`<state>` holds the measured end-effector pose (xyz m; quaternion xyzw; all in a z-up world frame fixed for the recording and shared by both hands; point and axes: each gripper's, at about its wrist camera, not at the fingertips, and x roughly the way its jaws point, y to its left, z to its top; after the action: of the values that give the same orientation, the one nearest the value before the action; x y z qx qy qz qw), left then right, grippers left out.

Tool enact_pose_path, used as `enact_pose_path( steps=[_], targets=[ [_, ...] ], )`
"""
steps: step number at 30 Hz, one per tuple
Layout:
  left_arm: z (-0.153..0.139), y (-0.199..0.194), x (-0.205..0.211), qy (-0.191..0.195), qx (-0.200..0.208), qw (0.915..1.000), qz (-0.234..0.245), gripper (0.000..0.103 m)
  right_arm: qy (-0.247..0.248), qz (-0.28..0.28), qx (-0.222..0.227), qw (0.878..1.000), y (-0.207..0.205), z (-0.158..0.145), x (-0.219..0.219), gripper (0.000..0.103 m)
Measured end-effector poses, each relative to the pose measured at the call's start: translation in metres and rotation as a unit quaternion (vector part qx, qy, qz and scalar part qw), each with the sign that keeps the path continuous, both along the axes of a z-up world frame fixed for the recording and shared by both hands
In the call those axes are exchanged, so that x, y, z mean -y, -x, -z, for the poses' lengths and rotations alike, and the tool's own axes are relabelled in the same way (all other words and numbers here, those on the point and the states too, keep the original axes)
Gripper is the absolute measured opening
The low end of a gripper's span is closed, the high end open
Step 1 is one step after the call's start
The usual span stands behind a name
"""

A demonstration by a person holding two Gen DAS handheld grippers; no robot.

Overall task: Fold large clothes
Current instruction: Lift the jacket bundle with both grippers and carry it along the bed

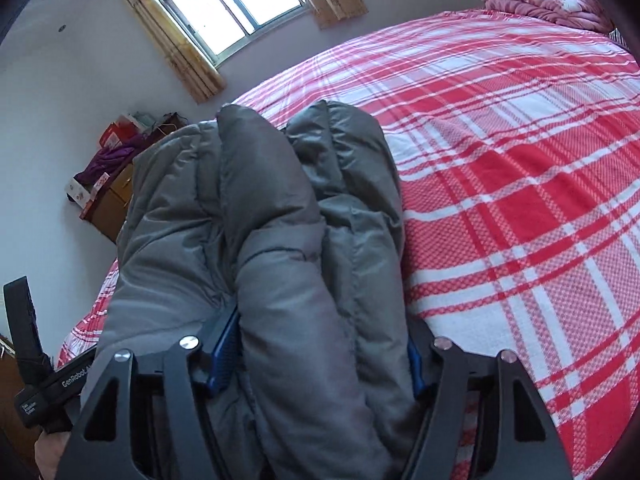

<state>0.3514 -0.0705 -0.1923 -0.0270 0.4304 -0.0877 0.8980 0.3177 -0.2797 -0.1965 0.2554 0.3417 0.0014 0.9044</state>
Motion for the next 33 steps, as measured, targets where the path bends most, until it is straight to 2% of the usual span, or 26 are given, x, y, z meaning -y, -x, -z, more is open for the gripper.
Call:
enact_pose_path(
  steps=[3, 5, 8, 10, 15, 18, 21, 26, 30, 32, 33],
  targets=[
    [0.003, 0.003, -0.004, 0.031, -0.01, 0.9994, 0.01, 0.102, -0.002, 0.0, 0.002, 1.0, 0.002, 0.001, 0.0, 0.069],
    [0.003, 0.005, -0.003, 0.037, -0.007, 0.9992, 0.017, 0.1, -0.003, -0.002, 0.005, 1.0, 0.004, 0.002, 0.0, 0.069],
    [0.001, 0.007, 0.008, 0.038, 0.001, 0.9987, 0.035, 0.091, -0.006, -0.005, 0.007, 1.0, 0.004, 0.002, 0.0, 0.069],
    [-0.001, 0.011, 0.015, 0.042, 0.006, 0.9977, 0.053, 0.075, 0.001, -0.008, 0.004, 1.0, 0.002, 0.002, -0.001, 0.067],
    [-0.002, 0.013, 0.023, 0.032, 0.011, 0.9971, 0.068, 0.073, 0.003, -0.021, 0.007, 1.0, 0.001, 0.002, -0.006, 0.058],
    [-0.002, 0.014, 0.023, 0.031, 0.011, 0.9973, 0.066, 0.072, 0.0, -0.03, 0.004, 1.0, -0.001, 0.002, -0.008, 0.06],
    [-0.003, 0.013, 0.027, 0.02, 0.017, 0.9971, 0.071, 0.067, -0.003, -0.032, 0.005, 0.999, -0.001, 0.002, -0.008, 0.062],
    [-0.005, 0.014, 0.034, 0.013, 0.021, 0.9966, 0.078, 0.062, -0.006, -0.035, 0.005, 0.999, -0.001, 0.003, -0.008, 0.057],
    [-0.004, 0.011, 0.036, 0.012, 0.02, 0.9967, 0.077, 0.062, -0.023, -0.047, 0.0, 0.999, -0.005, 0.006, -0.005, 0.06],
    [-0.005, 0.01, 0.037, 0.009, 0.021, 0.9965, 0.08, 0.058, -0.026, -0.047, 0.003, 0.999, -0.005, 0.006, -0.004, 0.059],
    [-0.007, 0.011, 0.041, 0.005, 0.023, 0.9961, 0.085, 0.05, -0.022, -0.047, 0.002, 0.999, -0.005, 0.005, -0.005, 0.057]
  ],
)
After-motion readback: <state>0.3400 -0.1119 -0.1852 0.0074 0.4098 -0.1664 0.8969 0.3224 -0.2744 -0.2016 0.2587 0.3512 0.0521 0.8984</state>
